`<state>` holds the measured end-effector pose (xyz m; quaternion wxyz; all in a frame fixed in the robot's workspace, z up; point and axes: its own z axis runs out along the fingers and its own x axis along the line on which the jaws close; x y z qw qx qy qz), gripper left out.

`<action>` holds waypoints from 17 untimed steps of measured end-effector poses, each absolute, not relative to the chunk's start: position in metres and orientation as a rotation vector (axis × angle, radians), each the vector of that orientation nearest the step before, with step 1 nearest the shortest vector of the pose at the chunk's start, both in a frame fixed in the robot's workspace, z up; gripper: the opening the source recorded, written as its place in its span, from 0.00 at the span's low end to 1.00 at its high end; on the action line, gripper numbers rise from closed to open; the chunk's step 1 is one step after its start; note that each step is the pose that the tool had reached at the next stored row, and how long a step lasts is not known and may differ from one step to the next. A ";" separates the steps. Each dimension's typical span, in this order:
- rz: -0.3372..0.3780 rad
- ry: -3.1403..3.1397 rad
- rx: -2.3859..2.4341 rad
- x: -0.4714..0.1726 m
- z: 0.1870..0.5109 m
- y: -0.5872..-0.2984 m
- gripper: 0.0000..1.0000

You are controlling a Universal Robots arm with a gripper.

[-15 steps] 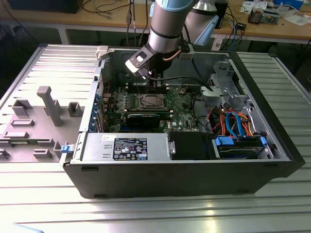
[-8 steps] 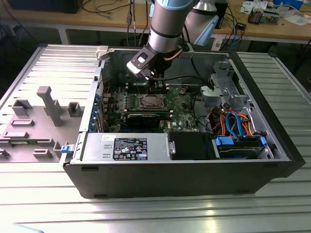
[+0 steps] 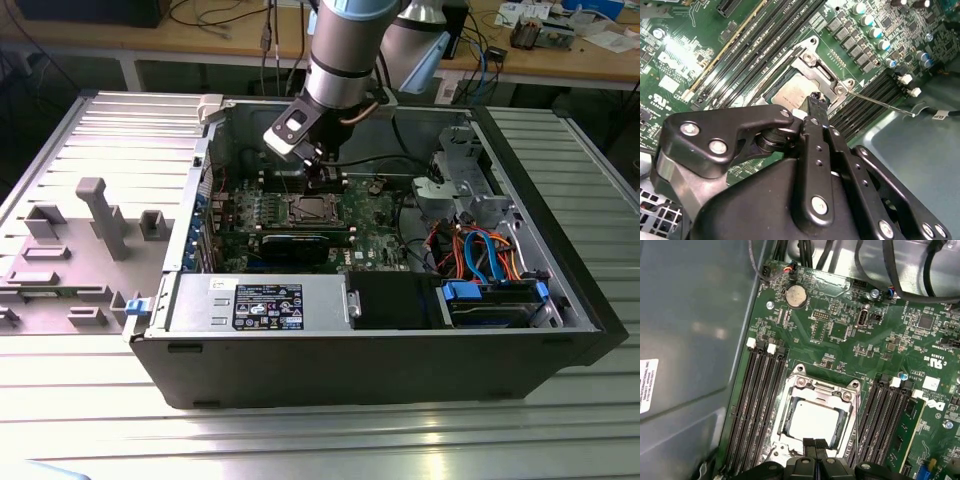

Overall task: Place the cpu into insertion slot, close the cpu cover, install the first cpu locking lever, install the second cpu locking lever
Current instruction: 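Install the first cpu locking lever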

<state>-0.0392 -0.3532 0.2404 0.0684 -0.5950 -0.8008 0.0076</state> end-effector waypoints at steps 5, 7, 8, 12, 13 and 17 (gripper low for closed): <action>0.026 -2.436 -1.759 -0.039 0.240 -0.353 0.11; 0.027 -2.445 -1.747 -0.039 0.240 -0.353 0.11; 0.028 -2.452 -1.737 -0.039 0.240 -0.353 0.11; 0.031 -2.483 -1.694 -0.039 0.240 -0.353 0.11; 0.032 -2.488 -1.685 -0.039 0.240 -0.353 0.11; 0.034 -2.510 -1.653 -0.039 0.240 -0.353 0.11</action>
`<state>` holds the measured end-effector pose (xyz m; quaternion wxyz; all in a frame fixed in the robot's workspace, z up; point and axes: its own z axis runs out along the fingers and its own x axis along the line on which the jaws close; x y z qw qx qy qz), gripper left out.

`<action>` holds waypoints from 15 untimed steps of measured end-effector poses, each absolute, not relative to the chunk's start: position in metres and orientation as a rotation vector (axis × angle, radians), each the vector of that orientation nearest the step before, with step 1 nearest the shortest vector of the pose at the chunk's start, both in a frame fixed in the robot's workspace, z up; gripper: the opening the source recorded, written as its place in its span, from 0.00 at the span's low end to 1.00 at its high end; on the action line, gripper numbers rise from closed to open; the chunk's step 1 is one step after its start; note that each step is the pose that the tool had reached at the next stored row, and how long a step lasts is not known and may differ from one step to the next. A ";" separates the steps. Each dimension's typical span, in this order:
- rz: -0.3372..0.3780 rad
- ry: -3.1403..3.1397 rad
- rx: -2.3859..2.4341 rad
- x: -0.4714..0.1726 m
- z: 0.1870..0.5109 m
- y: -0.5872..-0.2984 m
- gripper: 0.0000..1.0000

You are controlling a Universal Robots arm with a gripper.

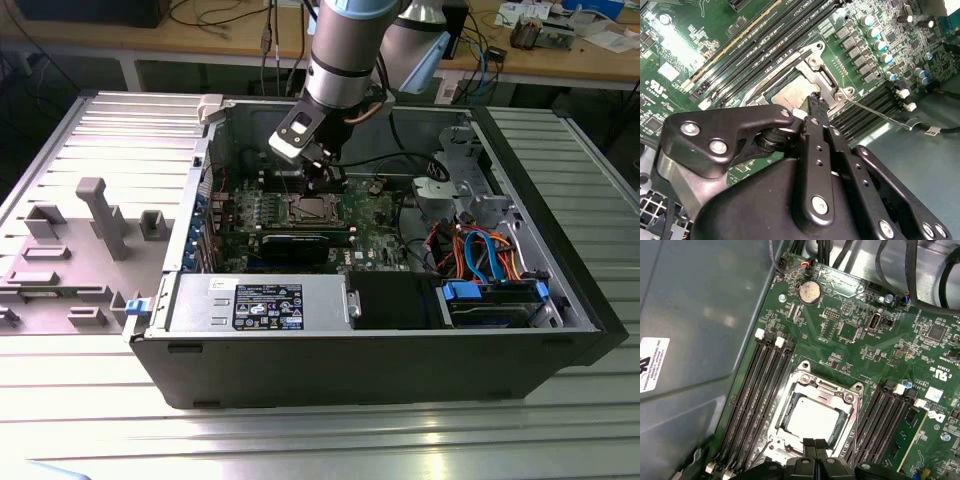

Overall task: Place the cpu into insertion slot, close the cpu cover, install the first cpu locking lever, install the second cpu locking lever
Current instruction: 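Install the first cpu locking lever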

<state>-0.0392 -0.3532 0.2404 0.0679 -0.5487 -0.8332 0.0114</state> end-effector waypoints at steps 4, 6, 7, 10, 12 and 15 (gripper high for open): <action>0.037 -2.528 -1.626 -0.039 0.240 -0.353 0.11; 0.038 -2.537 -1.612 -0.039 0.240 -0.353 0.11; 0.038 -2.542 -1.605 -0.039 0.240 -0.353 0.11; 0.040 -2.553 -1.587 -0.039 0.240 -0.353 0.11; 0.041 -2.562 -1.574 -0.039 0.240 -0.353 0.11; 0.042 -2.573 -1.554 -0.039 0.240 -0.353 0.11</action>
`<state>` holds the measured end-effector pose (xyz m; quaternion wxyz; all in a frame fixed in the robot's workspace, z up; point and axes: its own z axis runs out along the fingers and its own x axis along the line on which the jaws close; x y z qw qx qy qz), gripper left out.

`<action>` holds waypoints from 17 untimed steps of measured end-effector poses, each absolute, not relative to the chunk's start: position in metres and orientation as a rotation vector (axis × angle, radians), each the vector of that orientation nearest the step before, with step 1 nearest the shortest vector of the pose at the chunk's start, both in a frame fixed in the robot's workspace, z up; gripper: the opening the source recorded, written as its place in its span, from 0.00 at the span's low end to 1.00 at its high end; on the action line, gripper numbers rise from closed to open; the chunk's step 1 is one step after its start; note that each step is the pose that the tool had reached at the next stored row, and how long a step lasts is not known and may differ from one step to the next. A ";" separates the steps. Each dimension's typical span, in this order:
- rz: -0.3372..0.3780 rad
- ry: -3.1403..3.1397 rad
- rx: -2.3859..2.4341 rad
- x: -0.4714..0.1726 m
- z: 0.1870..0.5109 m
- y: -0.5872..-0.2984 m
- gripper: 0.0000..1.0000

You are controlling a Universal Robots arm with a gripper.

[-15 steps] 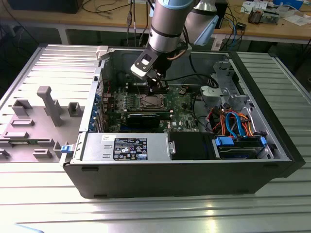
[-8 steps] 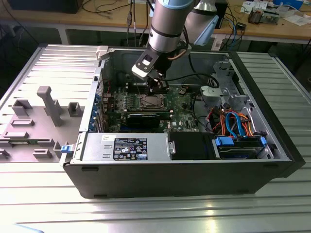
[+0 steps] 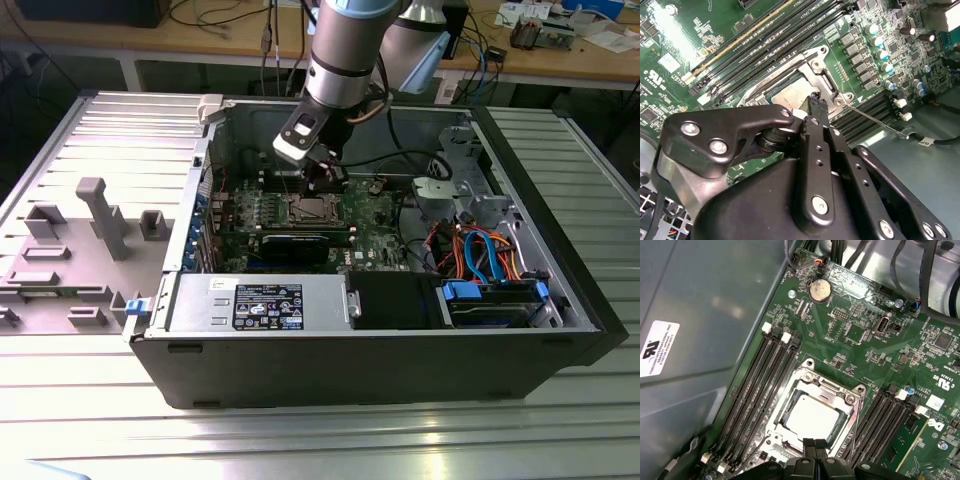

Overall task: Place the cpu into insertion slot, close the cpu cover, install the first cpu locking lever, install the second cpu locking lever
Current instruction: 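Install the first cpu locking lever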

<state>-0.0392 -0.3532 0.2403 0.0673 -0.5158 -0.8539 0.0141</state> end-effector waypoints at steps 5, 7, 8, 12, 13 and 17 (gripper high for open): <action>0.046 -2.603 -1.505 -0.039 0.240 -0.353 0.11; 0.049 -2.650 -1.421 -0.039 0.240 -0.353 0.11; 0.051 -2.666 -1.391 -0.039 0.240 -0.353 0.11; 0.060 -2.723 -1.278 -0.039 0.240 -0.353 0.11; 0.061 -2.729 -1.267 -0.039 0.240 -0.353 0.11; 0.064 -2.752 -1.218 -0.039 0.240 -0.353 0.11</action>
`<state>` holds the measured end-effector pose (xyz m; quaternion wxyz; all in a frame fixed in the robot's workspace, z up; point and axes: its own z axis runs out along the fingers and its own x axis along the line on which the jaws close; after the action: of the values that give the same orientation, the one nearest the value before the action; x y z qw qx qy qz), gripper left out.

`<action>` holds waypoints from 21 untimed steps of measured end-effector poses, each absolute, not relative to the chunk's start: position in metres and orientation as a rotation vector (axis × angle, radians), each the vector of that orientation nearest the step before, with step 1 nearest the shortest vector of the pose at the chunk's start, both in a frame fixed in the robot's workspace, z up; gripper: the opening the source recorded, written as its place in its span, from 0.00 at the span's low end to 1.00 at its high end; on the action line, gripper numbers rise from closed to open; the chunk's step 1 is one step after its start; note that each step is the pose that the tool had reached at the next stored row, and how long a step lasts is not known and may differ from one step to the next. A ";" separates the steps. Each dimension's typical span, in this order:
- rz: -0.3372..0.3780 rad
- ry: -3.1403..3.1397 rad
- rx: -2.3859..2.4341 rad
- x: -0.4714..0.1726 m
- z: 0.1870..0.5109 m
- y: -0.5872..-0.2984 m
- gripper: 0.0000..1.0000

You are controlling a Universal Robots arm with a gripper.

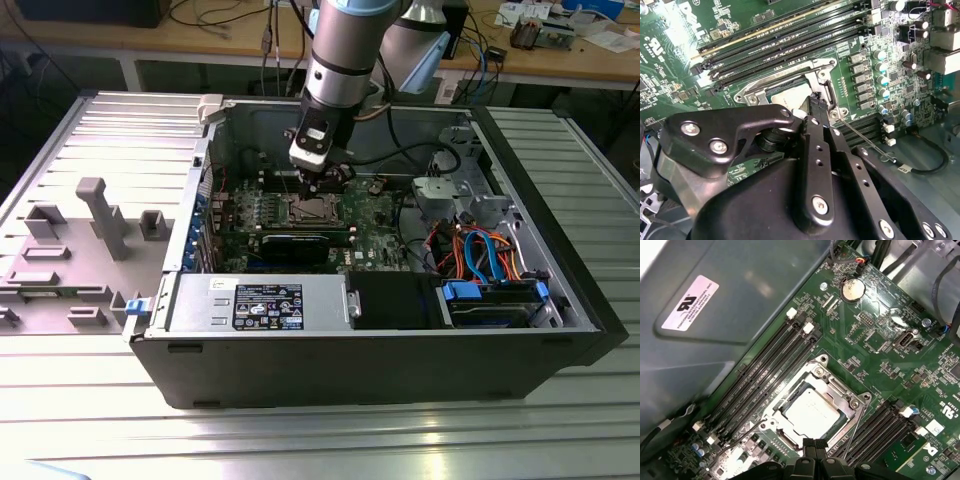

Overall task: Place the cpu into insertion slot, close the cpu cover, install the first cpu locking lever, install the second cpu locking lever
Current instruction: 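Install the first cpu locking lever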

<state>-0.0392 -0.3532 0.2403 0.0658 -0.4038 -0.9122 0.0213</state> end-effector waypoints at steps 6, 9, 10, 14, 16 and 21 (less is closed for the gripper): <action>0.067 -2.770 -1.177 -0.039 0.240 -0.353 0.11; 0.068 -2.776 -1.163 -0.039 0.240 -0.353 0.11; 0.069 -2.778 -1.159 -0.039 0.240 -0.353 0.11; 0.070 -2.787 -1.139 -0.039 0.240 -0.353 0.11; 0.071 -2.796 -1.116 -0.039 0.240 -0.353 0.11; 0.074 -2.809 -1.084 -0.039 0.240 -0.353 0.11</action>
<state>-0.0392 -0.3532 0.2403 0.0648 -0.3591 -0.9307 0.0244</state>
